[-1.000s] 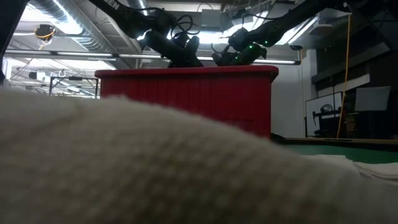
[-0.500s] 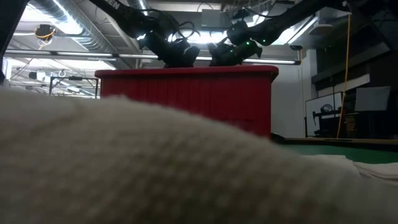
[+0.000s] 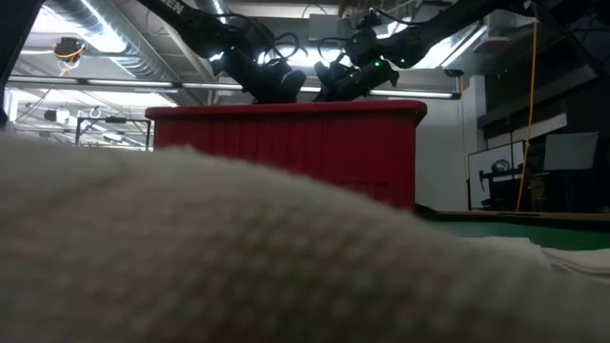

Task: Fold Laundry from Bin
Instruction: Put the stacked clothes into the red organizer bin

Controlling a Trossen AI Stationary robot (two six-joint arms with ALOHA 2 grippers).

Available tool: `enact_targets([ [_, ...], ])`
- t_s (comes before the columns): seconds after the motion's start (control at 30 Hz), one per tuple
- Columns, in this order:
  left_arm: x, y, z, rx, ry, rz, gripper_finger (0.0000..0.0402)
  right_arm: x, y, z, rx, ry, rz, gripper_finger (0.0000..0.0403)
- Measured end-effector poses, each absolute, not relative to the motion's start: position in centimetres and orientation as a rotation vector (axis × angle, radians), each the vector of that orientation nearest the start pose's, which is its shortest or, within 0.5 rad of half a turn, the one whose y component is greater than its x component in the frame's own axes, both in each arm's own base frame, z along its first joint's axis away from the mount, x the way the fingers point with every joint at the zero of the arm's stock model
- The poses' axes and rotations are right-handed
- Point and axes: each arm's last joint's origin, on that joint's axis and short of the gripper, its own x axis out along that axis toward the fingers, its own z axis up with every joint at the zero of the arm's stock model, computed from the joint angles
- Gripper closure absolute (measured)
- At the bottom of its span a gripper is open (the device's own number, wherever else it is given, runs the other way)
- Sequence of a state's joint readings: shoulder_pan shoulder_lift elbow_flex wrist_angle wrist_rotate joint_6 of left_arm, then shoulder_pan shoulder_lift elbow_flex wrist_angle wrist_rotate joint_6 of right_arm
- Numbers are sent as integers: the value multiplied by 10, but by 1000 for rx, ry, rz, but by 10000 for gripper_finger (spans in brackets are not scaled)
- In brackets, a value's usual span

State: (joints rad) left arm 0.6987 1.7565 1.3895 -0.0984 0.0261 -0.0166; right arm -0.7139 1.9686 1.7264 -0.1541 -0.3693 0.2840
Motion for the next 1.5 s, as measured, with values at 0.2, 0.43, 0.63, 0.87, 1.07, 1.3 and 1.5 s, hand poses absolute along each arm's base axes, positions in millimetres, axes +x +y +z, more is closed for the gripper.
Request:
enact_targets([
  [0.2,311,260,288,-160,446,753,267,356,-295,310,478,288,-405,401],
  [0.43,313,257,288,-167,438,737,222,357,-294,311,480,284,-369,401],
  [0.63,316,260,286,-166,416,743,208,358,-293,313,479,270,-319,400],
  [0.87,318,268,280,-163,401,806,228,358,-292,314,486,268,-259,400],
  [1.07,313,274,280,-159,394,854,302,358,-292,314,484,266,-269,400],
  [1.3,302,287,280,-170,388,889,394,358,-293,313,479,266,-296,400],
  [1.5,293,295,280,-177,388,911,398,357,-294,313,478,267,-317,375],
])
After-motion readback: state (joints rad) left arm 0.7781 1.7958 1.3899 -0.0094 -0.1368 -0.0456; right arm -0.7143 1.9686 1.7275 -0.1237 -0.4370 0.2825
